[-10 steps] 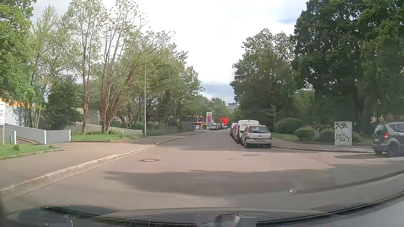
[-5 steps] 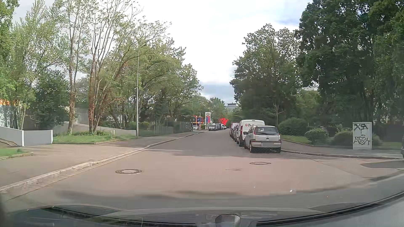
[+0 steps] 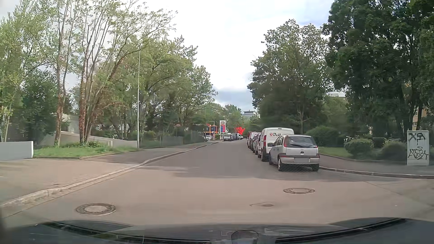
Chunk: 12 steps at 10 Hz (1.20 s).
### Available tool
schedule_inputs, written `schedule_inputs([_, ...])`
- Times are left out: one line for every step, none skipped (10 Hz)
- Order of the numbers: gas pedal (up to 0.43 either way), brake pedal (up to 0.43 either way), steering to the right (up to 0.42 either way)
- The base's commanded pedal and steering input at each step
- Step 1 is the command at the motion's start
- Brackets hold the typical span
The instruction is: Follow the waypoints while adhering to traffic rules and regulations
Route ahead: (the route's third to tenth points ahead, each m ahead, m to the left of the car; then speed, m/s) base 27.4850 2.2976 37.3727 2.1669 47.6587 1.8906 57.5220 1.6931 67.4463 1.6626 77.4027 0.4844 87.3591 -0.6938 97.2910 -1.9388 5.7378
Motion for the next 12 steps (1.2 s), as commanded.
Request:
schedule_inputs([0.169, 0.000, 0.001])
schedule_inputs([0.169, 0.000, 0.001])
schedule_inputs([0.169, 0.000, 0.000])
schedule_inputs([0.169, 0.000, 0.001])
schedule_inputs([0.169, 0.000, 0.002])
schedule_inputs([0.157, 0.000, 0.002])
schedule_inputs([0.157, 0.000, 0.003])
schedule_inputs([0.157, 0.000, 0.003])
schedule_inputs([0.157, 0.000, 0.006])
schedule_inputs([0.157, 0.000, 0.010])
schedule_inputs([0.150, 0.000, 0.012])
schedule_inputs([0.150, 0.000, 0.011])
